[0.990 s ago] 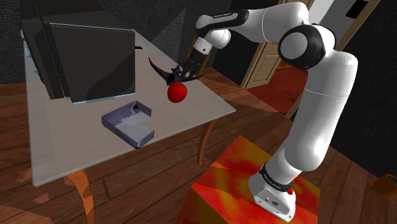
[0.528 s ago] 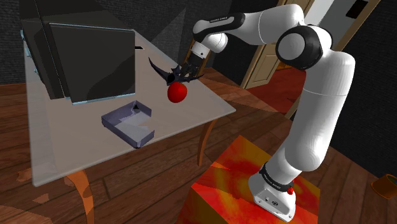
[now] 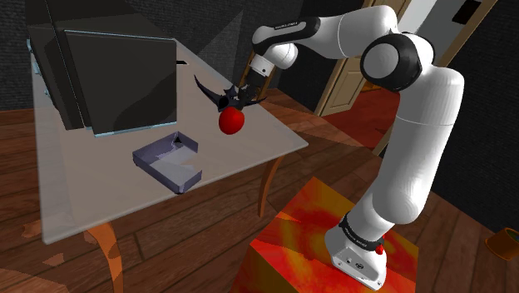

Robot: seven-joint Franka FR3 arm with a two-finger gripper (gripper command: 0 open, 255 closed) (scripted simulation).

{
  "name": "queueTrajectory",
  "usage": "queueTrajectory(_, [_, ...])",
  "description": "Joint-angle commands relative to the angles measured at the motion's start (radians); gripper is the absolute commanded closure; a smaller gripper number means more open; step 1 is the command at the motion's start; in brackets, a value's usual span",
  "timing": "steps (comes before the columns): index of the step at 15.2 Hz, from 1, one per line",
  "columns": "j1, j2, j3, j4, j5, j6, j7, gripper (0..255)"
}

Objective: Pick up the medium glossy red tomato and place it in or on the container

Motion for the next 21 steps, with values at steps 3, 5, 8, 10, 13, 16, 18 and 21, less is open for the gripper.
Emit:
queueTrajectory(3, [0.0,0.001,0.0,0.0,0.0,0.0,0.0,255])
queueTrajectory(5, [0.0,0.0,0.0,0.0,0.0,0.0,0.0,255])
queueTrajectory(8, [0.0,-0.009,-0.002,0.013,-0.006,-0.02,0.01,255])
queueTrajectory(10, [0.0,-0.018,-0.003,0.027,-0.012,-0.041,0.02,255])
queueTrajectory(13, [0.0,-0.03,-0.006,0.05,-0.021,-0.073,0.036,255])
queueTrajectory(16, [-0.001,-0.04,-0.008,0.075,-0.028,-0.105,0.05,255])
queueTrajectory(18, [-0.002,-0.046,-0.009,0.093,-0.033,-0.127,0.06,255])
queueTrajectory(21, [-0.003,-0.053,-0.01,0.123,-0.039,-0.161,0.074,255])
